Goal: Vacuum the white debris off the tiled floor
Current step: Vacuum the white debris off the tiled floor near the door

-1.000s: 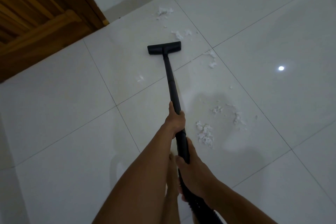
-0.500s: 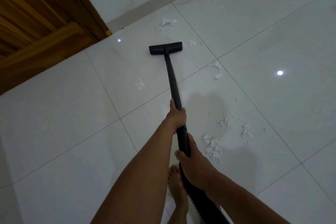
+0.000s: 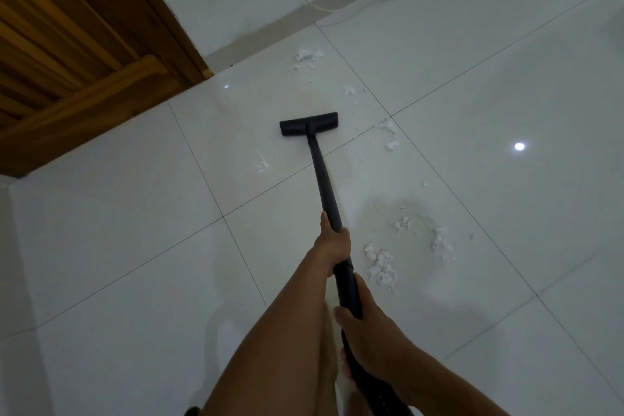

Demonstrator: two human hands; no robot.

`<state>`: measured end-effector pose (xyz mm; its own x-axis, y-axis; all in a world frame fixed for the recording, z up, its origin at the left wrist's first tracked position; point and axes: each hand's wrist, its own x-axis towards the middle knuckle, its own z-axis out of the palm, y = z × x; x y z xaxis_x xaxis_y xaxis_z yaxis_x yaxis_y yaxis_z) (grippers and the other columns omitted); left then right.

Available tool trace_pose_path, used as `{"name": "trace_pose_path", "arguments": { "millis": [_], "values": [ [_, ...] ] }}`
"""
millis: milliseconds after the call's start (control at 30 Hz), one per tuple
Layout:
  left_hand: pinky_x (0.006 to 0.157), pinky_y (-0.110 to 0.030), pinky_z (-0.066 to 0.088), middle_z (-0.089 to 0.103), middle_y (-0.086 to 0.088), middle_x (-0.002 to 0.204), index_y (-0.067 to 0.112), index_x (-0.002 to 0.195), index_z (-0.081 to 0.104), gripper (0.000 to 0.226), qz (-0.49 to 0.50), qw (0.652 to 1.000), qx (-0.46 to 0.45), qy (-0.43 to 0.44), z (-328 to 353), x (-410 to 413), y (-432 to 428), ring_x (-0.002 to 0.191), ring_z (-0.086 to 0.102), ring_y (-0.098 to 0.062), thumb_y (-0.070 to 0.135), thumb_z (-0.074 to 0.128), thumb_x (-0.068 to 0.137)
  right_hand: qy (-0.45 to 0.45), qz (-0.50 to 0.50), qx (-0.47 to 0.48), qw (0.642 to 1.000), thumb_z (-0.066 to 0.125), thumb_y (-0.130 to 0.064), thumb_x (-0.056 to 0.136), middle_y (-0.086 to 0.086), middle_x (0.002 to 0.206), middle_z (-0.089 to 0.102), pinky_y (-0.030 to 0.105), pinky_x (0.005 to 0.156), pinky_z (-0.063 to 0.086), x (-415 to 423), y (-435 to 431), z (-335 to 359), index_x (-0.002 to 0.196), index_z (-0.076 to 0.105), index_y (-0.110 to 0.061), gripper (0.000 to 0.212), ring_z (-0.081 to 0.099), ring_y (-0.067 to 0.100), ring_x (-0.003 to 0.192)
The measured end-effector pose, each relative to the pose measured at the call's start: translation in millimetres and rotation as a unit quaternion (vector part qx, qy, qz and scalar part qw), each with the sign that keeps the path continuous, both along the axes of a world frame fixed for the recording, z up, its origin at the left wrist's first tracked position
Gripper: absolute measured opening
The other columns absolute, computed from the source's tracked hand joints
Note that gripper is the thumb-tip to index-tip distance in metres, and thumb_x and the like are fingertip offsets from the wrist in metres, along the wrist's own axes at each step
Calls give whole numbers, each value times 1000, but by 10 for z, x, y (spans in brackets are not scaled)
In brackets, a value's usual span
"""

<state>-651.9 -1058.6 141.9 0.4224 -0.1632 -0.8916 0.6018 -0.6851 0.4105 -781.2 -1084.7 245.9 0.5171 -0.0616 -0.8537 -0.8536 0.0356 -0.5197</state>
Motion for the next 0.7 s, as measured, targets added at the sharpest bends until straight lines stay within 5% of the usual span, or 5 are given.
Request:
{"name": "trace_pose_path", "arguments": {
  "millis": [233, 467, 700],
  "values": [
    [86, -38, 49, 37, -8, 153, 38, 157, -13, 69, 15, 1000, -8, 6, 59, -177, -100, 105, 51, -26, 32, 34, 108, 0, -7, 19, 1000, 42, -36, 108, -1, 78, 59, 23, 48, 49, -178, -122, 109, 155, 17, -35, 54, 57, 10, 47],
    [87, -38, 50, 38, -8, 153, 37, 158, -12, 68, 19, 1000, -9, -2, 11, 40, -127, 103, 50, -26, 32, 34, 108, 5, 8, 7, 1000, 40, -24, 109, -8, 81, 53, 23, 50, 49, 24, -137, -27, 157, 14, -36, 56, 58, 9, 48],
    [91, -41, 50, 37, -9, 153, 37, 158, -12, 68, 17, 1000, -8, -7, -50, 605, -227, 101, 49, -25, 30, 34, 108, 23, -10, 28, 999, 41, -26, 109, 12, 78, 62, 24, 43, 48, 582, -248, -70, 155, 10, -45, 59, 56, 15, 44]
  ]
}}
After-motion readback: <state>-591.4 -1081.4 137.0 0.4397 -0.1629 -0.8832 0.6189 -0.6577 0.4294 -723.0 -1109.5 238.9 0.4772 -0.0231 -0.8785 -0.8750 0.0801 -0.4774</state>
